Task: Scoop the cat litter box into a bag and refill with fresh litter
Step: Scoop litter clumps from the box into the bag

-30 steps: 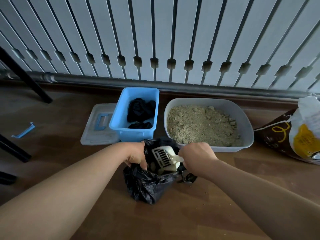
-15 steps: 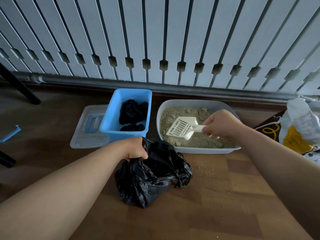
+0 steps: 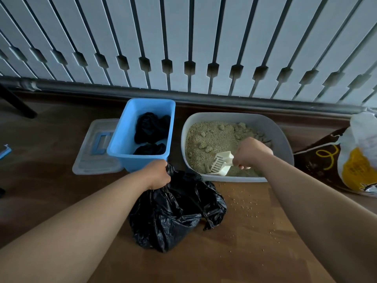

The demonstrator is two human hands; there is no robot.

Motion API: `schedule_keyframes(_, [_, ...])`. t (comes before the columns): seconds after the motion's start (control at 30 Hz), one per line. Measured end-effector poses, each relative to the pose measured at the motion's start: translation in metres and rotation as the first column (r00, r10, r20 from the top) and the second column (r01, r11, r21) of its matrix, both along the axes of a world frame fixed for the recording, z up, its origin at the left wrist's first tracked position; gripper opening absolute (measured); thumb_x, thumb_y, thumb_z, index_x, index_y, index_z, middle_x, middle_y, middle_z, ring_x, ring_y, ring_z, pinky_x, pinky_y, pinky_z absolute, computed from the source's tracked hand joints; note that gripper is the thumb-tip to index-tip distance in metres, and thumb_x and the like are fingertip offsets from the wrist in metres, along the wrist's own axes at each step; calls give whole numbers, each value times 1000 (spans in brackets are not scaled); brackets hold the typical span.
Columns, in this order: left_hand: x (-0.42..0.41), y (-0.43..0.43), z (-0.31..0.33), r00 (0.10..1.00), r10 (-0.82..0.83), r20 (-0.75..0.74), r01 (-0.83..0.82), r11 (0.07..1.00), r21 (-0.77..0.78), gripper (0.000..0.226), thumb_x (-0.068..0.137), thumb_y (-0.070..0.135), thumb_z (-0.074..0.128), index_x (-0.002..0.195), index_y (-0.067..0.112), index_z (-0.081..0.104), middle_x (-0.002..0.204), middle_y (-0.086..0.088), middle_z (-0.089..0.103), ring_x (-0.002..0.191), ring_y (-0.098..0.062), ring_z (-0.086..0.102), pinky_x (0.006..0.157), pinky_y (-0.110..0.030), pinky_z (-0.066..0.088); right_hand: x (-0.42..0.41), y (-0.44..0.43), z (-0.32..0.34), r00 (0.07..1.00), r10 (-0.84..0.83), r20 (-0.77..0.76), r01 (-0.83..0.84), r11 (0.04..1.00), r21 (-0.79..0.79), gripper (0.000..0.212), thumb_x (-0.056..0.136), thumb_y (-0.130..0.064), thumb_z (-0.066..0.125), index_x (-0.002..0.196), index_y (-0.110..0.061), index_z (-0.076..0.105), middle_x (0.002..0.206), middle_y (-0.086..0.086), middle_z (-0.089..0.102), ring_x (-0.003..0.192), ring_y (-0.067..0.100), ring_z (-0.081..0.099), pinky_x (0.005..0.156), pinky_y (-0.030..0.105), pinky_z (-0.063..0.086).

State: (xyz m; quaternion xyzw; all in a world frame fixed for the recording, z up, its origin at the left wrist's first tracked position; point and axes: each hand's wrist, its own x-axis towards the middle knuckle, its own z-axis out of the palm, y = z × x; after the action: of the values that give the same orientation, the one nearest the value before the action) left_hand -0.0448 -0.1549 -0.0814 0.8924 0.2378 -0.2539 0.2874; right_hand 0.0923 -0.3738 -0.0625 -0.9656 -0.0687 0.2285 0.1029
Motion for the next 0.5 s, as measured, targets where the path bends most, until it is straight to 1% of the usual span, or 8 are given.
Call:
schedule_keyframes(0.1, [2, 4, -6, 999, 11, 48, -10, 1000, -20, 60, 95, 9, 51, 150, 13, 27, 137, -9, 48, 98, -16, 49, 79, -24, 40, 0, 4, -19, 998, -57, -38, 61, 994, 88, 23, 78, -19, 67, 55, -13, 67, 57, -3, 67, 57, 12, 65, 54, 24, 52])
schedule_keyframes(0.2, [5, 7, -11, 996, 24, 90, -20, 999, -43, 61, 93, 7, 53, 149, 17, 31, 137, -7, 49, 92, -13, 50, 82, -28, 45, -7, 8, -39, 990, -137, -45, 143, 969, 202, 21, 81, -15, 66, 67, 0, 68, 70, 8, 69, 67, 22, 66, 68, 32, 60])
schedule_keyframes(0.23, [6, 8, -12, 995, 28, 99, -24, 999, -44, 61, 93, 7, 53, 149, 18, 32, 138, -7, 49, 90, -13, 51, 81, -28, 47, -9, 10, -47, 987, -157, -46, 163, 960, 228, 22, 84, -15, 64, 68, 0, 65, 71, 8, 66, 67, 22, 63, 66, 29, 58])
schedule_keyframes(0.27, [7, 9, -14, 994, 30, 107, -25, 999, -43, 61, 93, 7, 53, 149, 19, 33, 138, -6, 48, 88, -12, 51, 79, -27, 47, -12, 13, -53, 981, -181, -66, 192, 946, 261, 23, 86, -16, 62, 66, -4, 61, 67, 4, 62, 62, 18, 58, 60, 24, 53])
schedule_keyframes(0.3, [7, 10, -15, 993, 29, 115, -24, 999, -42, 61, 92, 7, 53, 149, 19, 33, 139, -6, 47, 87, -12, 52, 76, -27, 47, -15, 16, -60, 976, -208, -70, 219, 930, 294, 22, 86, -17, 61, 66, -7, 60, 64, 1, 57, 58, 15, 53, 56, 23, 47])
schedule_keyframes(0.33, [7, 10, -17, 992, 29, 121, -24, 999, -44, 62, 92, 6, 53, 149, 19, 33, 139, -6, 47, 87, -12, 52, 75, -26, 47, -17, 19, -66, 964, -255, -80, 267, 902, 339, 18, 84, -17, 63, 68, -6, 63, 63, 1, 56, 57, 14, 51, 55, 24, 46])
schedule_keyframes(0.4, [7, 10, -20, 992, 34, 125, -27, 998, -55, 62, 92, 6, 53, 149, 19, 33, 136, -7, 49, 89, -13, 53, 79, -28, 48, -21, 26, -76, 934, -348, -87, 348, 819, 456, 14, 76, -11, 68, 79, 3, 70, 64, 8, 61, 59, 18, 53, 56, 29, 44])
schedule_keyframes(0.5, [7, 12, -25, 991, 39, 125, -30, 997, -73, 63, 92, 5, 54, 150, 18, 33, 137, -8, 49, 89, -15, 52, 88, -34, 49, -21, 32, -83, 919, -378, -111, 380, 775, 505, 11, 78, -10, 69, 84, -2, 75, 74, 17, 71, 60, 20, 56, 58, 29, 42])
